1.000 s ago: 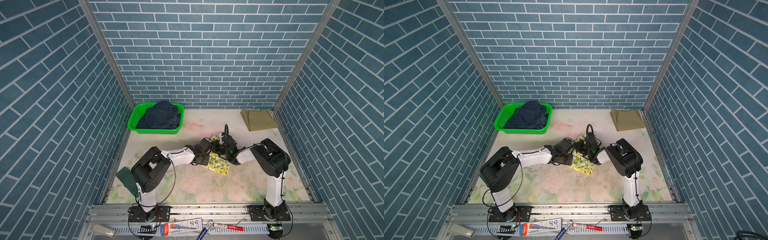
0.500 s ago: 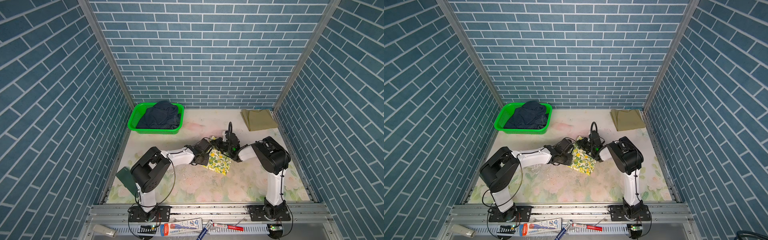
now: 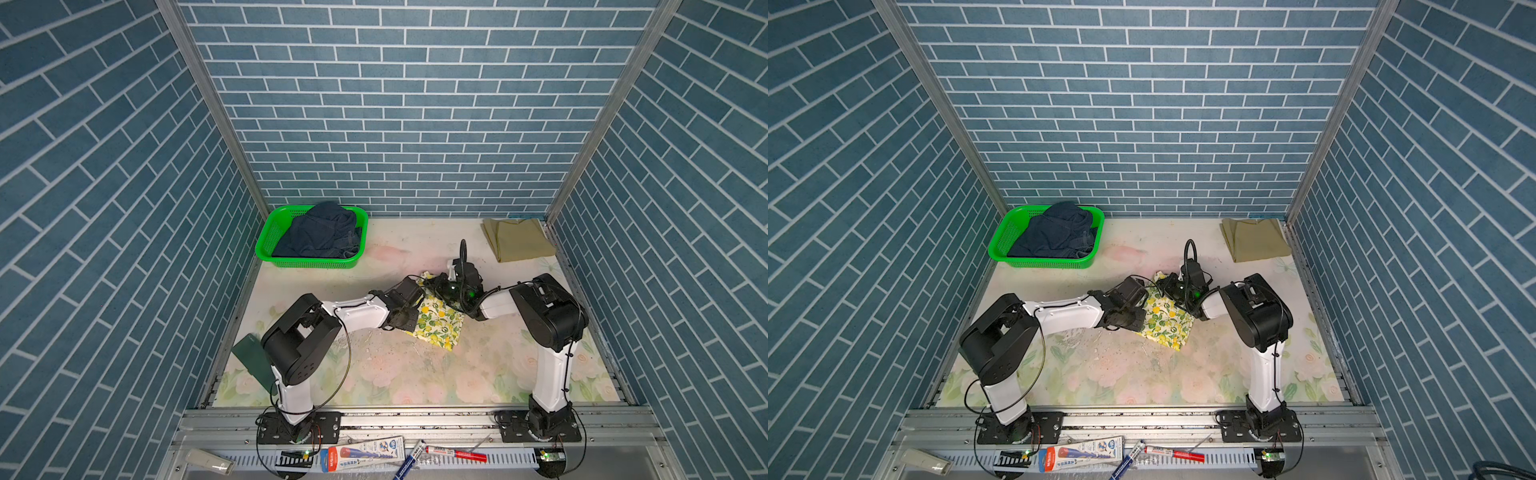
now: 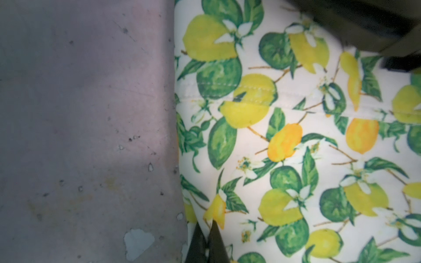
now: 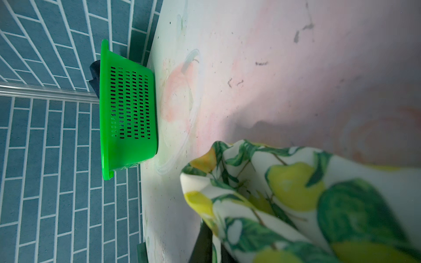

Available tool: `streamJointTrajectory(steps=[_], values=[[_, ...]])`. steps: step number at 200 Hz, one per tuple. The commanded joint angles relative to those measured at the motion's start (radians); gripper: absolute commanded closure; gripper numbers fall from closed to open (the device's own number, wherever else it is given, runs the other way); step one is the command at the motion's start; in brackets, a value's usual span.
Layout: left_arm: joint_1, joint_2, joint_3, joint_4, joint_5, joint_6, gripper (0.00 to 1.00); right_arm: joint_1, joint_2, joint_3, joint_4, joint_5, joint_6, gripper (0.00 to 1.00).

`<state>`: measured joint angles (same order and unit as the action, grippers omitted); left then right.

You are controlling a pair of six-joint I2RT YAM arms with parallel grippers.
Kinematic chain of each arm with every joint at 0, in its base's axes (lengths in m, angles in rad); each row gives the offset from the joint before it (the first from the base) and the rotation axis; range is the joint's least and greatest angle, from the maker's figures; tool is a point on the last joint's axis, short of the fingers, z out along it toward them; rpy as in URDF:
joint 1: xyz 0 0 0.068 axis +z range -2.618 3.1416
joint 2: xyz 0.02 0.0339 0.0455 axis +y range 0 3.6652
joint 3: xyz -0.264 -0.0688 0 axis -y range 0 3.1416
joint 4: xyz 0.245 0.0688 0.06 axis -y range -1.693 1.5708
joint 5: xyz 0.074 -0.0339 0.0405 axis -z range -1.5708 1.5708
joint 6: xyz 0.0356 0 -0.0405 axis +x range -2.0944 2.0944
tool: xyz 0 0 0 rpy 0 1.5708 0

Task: Fold and stack skirts
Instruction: Smooth out the skirt at the center of the table.

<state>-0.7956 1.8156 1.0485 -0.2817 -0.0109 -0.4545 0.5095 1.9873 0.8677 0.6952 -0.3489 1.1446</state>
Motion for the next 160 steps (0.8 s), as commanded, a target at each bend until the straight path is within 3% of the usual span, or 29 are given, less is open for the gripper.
streamJointTrajectory(steps=[1, 27, 65, 102, 111, 136, 160], values=[[0.026, 0.005, -0.023, -0.114, -0.017, -0.047, 1.00, -0.091, -0.031, -0.040, -0.099, 0.098, -0.057, 0.78], [0.025, 0.002, 0.001, -0.122, -0.011, -0.045, 1.00, -0.089, -0.100, -0.044, -0.090, 0.065, -0.087, 0.63], [0.026, -0.004, 0.021, -0.129, -0.007, -0.041, 1.00, -0.090, -0.219, -0.042, -0.136, 0.063, -0.115, 0.56], [0.026, -0.033, 0.031, -0.131, 0.004, -0.037, 0.99, -0.096, -0.410, -0.028, -0.438, 0.188, -0.245, 0.45], [0.025, -0.042, 0.036, -0.129, 0.008, -0.036, 0.92, -0.100, -0.456, -0.036, -0.501, 0.216, -0.269, 0.42], [0.026, -0.076, 0.058, -0.126, 0.021, -0.035, 0.60, -0.108, -0.579, -0.080, -0.642, 0.255, -0.319, 0.36], [0.026, -0.115, 0.085, -0.123, 0.038, -0.027, 0.43, -0.110, -0.651, -0.113, -0.747, 0.255, -0.365, 0.31]])
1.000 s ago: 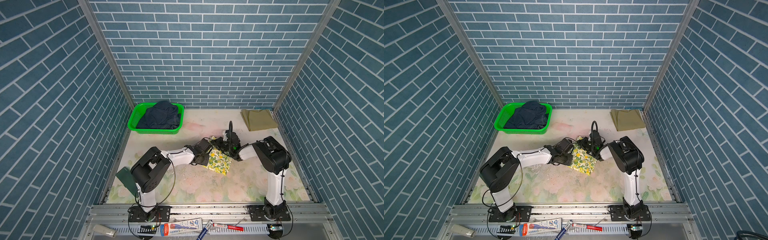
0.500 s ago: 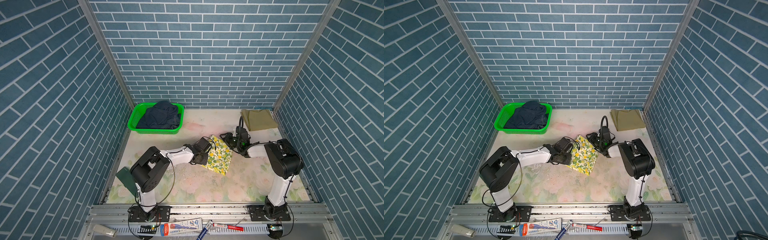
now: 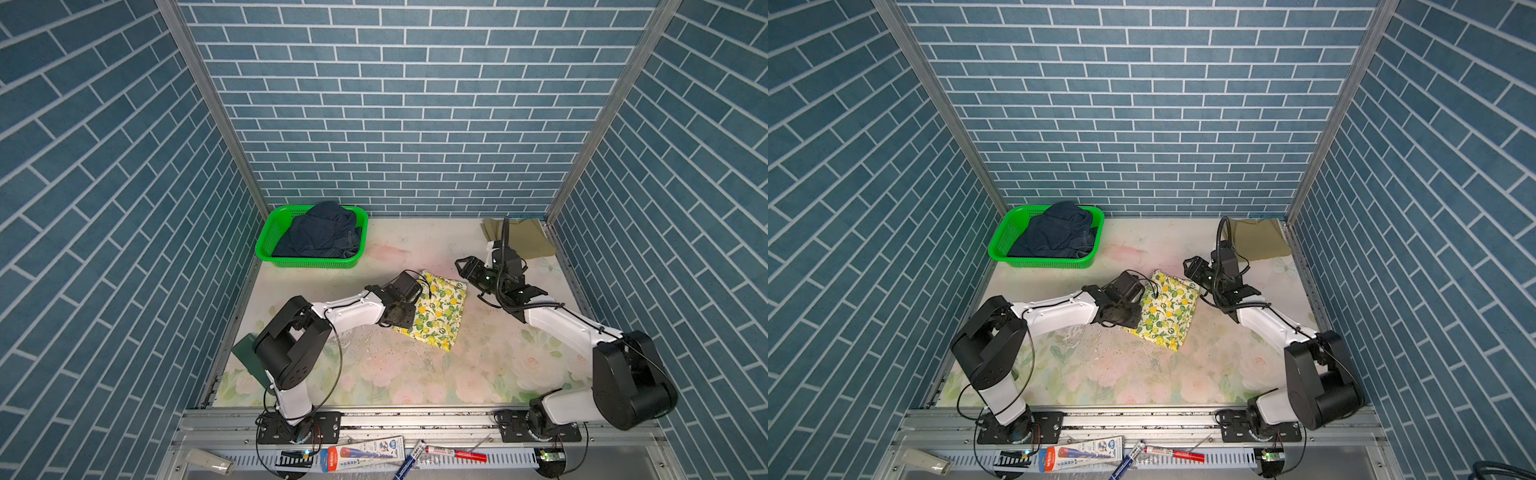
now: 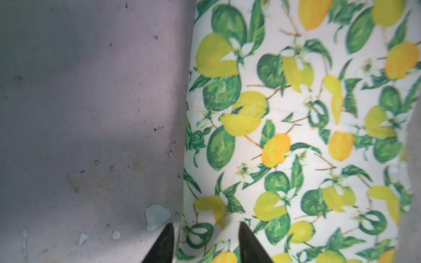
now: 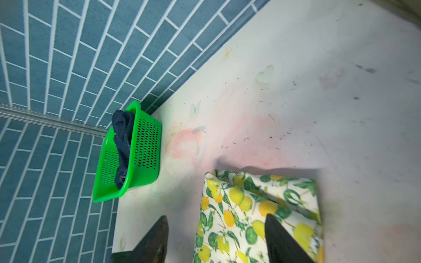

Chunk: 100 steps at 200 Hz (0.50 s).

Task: Fold and stack skirts
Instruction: Smooth out the skirt at the center of the table.

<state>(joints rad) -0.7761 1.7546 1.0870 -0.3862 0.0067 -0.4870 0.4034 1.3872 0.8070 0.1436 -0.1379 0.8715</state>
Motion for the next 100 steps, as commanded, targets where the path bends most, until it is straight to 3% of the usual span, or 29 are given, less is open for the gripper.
streamJointTrajectory(steps=[1, 37, 100], values=[[0.006, -0.056, 0.048, -0.019, 0.021, 0.006, 0.42, -0.004, -0.053, -0.054, -0.198, 0.044, -0.093, 0.31], [0.007, -0.080, 0.109, -0.044, 0.015, 0.064, 0.33, -0.015, -0.078, -0.118, -0.213, -0.025, -0.123, 0.26], [0.080, 0.007, 0.135, 0.028, 0.164, 0.180, 0.41, -0.039, 0.030, -0.170, -0.093, -0.145, -0.135, 0.21]])
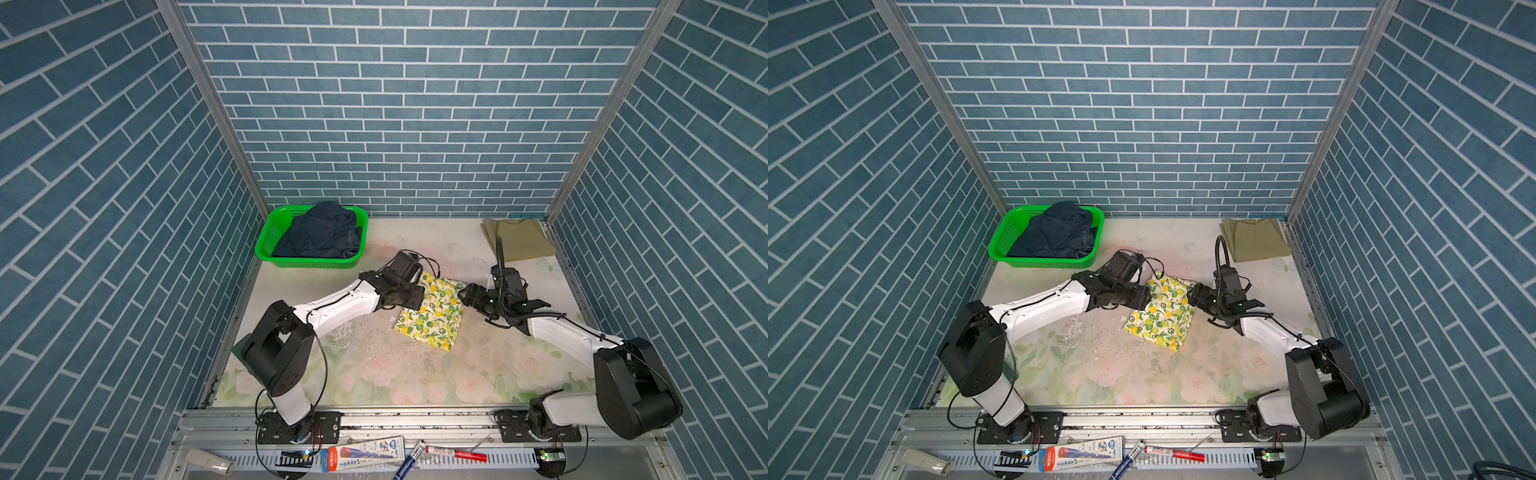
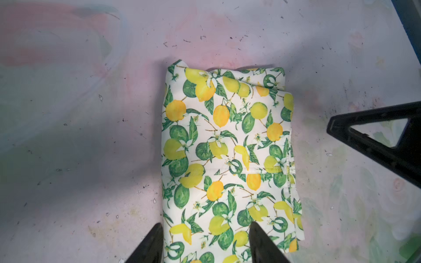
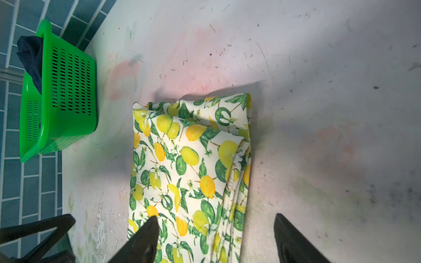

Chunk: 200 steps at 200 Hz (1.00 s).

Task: Fold and stack skirts
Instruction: Smooth out the skirt at the center of the table, then pick up the skirt from the center of the table.

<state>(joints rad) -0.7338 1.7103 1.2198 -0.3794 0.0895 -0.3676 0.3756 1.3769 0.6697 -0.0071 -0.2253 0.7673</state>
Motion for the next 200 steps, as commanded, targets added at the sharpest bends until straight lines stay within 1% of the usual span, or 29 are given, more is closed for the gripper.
streamJointTrajectory(steps=[1, 35, 72, 125, 150, 175, 186, 200], values=[[0.038, 0.052, 0.002, 0.023, 0.083, 0.062, 0.41, -0.012, 0.042, -0.034, 0.062, -0.059, -0.031, 0.21], [0.069, 0.104, 0.012, 0.055, 0.141, 0.104, 0.42, -0.030, 0.108, -0.052, 0.134, -0.114, -0.028, 0.20], [0.116, 0.153, 0.025, 0.101, 0.193, 0.097, 0.41, -0.033, 0.173, -0.069, 0.206, -0.141, -0.031, 0.22], [0.119, 0.257, 0.092, 0.096, 0.197, 0.087, 0.41, -0.043, 0.307, -0.060, 0.255, -0.148, -0.044, 0.24], [0.118, 0.296, 0.112, 0.079, 0.168, 0.074, 0.45, -0.043, 0.352, -0.056, 0.270, -0.147, -0.043, 0.26], [0.119, 0.326, 0.134, 0.052, 0.136, 0.065, 0.53, -0.042, 0.379, -0.052, 0.265, -0.137, -0.053, 0.28], [0.119, 0.336, 0.138, 0.052, 0.133, 0.060, 0.56, -0.043, 0.395, -0.050, 0.266, -0.134, -0.057, 0.28], [0.119, 0.349, 0.143, 0.049, 0.130, 0.053, 0.61, -0.042, 0.421, -0.048, 0.279, -0.138, -0.055, 0.29]])
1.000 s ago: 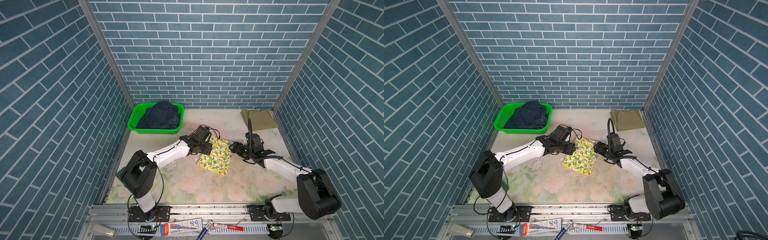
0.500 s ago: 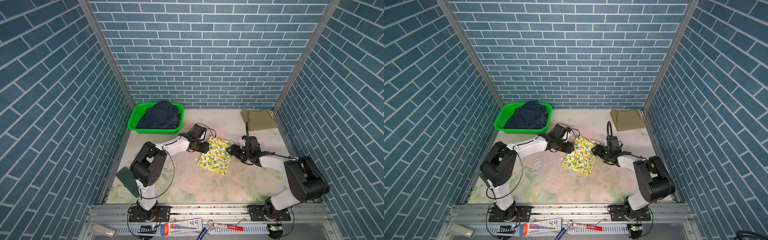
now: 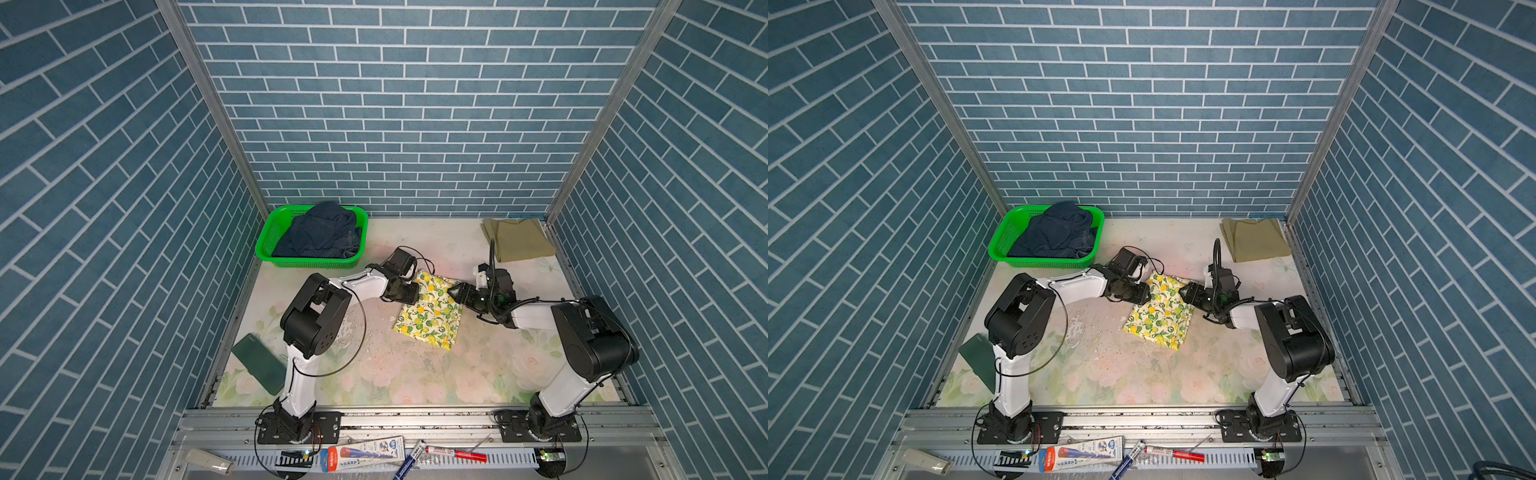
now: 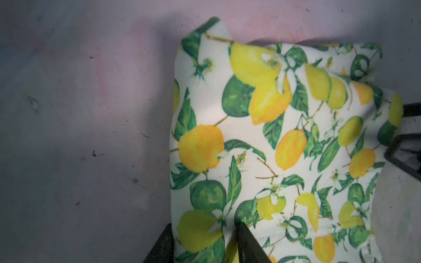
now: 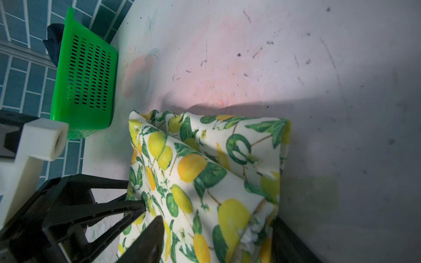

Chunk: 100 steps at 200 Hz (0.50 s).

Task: Fold and stack skirts
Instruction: Pick up the skirt from the center of the table.

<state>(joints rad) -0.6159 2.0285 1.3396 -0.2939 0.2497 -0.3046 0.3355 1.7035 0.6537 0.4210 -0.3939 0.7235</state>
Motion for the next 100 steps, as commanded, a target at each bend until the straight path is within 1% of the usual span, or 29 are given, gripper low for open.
streamJointTrajectory(steps=[1, 18, 41, 63, 80, 100], values=[[0.001, 0.031, 0.025, -0.036, -0.030, -0.011, 0.61, -0.002, 0.096, -0.032, -0.149, 0.030, -0.011, 0.29], [0.001, 0.047, 0.033, -0.044, -0.033, -0.019, 0.67, -0.002, 0.120, -0.029, -0.141, 0.029, -0.009, 0.30], [-0.001, 0.053, 0.030, -0.038, -0.029, -0.022, 0.70, -0.003, 0.148, -0.023, -0.134, 0.024, -0.016, 0.32], [-0.003, 0.057, 0.030, -0.037, -0.029, -0.027, 0.71, -0.001, 0.182, -0.002, -0.122, -0.002, -0.021, 0.35], [-0.008, 0.057, 0.026, -0.034, -0.029, -0.029, 0.72, -0.001, 0.209, 0.015, -0.101, -0.036, -0.032, 0.39], [-0.012, 0.058, 0.026, -0.031, -0.027, -0.032, 0.72, 0.003, 0.231, 0.037, -0.074, -0.088, -0.051, 0.47]])
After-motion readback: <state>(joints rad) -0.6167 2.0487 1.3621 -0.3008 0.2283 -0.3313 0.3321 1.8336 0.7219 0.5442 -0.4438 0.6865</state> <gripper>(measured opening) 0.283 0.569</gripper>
